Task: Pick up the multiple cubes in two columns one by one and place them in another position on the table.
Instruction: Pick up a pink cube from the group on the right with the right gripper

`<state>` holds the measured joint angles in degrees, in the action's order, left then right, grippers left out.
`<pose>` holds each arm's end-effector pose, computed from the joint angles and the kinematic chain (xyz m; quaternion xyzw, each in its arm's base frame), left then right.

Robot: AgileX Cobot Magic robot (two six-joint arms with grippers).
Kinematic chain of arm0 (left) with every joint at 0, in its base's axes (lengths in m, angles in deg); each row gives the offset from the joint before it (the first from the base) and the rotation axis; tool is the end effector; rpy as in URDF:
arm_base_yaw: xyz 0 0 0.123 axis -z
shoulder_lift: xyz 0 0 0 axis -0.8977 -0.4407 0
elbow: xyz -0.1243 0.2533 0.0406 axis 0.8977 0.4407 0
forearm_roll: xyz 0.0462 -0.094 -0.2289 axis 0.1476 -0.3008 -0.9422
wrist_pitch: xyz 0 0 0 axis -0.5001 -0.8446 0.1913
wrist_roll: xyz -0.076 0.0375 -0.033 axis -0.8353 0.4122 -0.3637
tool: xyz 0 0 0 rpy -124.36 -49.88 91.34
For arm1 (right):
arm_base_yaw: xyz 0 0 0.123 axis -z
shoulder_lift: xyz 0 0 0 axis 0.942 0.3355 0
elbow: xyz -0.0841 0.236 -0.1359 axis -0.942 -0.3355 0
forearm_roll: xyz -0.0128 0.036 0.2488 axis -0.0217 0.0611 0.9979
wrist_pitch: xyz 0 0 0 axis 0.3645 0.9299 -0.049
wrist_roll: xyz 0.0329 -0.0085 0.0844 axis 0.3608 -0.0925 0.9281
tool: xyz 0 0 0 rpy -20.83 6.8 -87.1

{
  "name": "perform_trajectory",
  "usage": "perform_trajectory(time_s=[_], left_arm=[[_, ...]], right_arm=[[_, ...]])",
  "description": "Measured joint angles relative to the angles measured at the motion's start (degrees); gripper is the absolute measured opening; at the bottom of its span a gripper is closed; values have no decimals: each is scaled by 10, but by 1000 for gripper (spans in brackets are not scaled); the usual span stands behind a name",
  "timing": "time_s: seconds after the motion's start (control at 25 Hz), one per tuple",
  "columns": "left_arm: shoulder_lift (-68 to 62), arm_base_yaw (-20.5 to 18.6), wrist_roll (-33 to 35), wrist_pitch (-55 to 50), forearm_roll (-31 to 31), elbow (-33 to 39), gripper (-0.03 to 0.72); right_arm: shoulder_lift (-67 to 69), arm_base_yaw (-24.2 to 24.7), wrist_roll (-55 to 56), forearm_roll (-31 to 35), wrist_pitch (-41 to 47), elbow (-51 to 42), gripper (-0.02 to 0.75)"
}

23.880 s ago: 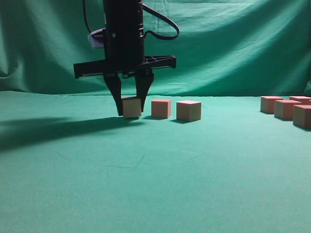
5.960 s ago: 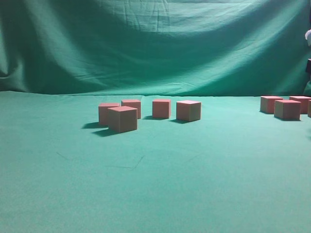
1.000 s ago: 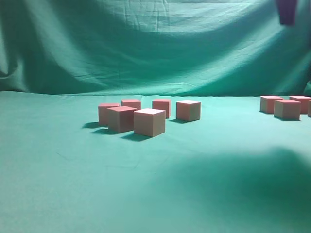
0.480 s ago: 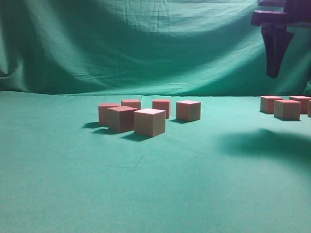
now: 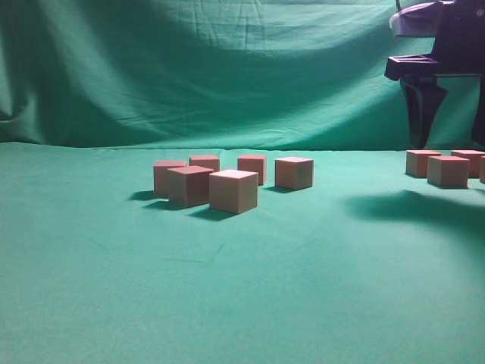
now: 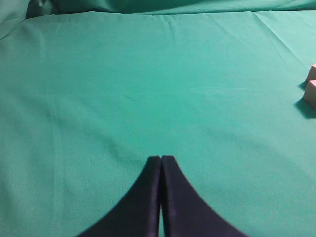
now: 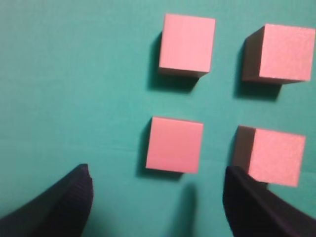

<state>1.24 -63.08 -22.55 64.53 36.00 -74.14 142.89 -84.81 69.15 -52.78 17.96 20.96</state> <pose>0.0528 0.0000 0.1774 0.0139 0.7934 0.0069 0.6085 0.3688 0.0906 0.1978 -0.0987 0.9800 0.0039 0.1728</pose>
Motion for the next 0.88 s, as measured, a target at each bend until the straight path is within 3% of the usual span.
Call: perform_trajectory(time_s=[0.64, 0.68, 0.76, 0.88], left_arm=[[0, 0, 0, 0, 0, 0, 0], [0, 0, 0, 0, 0, 0, 0], [0, 0, 0, 0, 0, 0, 0], [0, 0, 0, 0, 0, 0, 0]], right_arm=[[53, 0, 15, -22, -67, 0, 553], [57, 0, 15, -22, -69, 0, 507], [63, 0, 15, -22, -72, 0, 495], [64, 0, 15, -22, -74, 0, 323]])
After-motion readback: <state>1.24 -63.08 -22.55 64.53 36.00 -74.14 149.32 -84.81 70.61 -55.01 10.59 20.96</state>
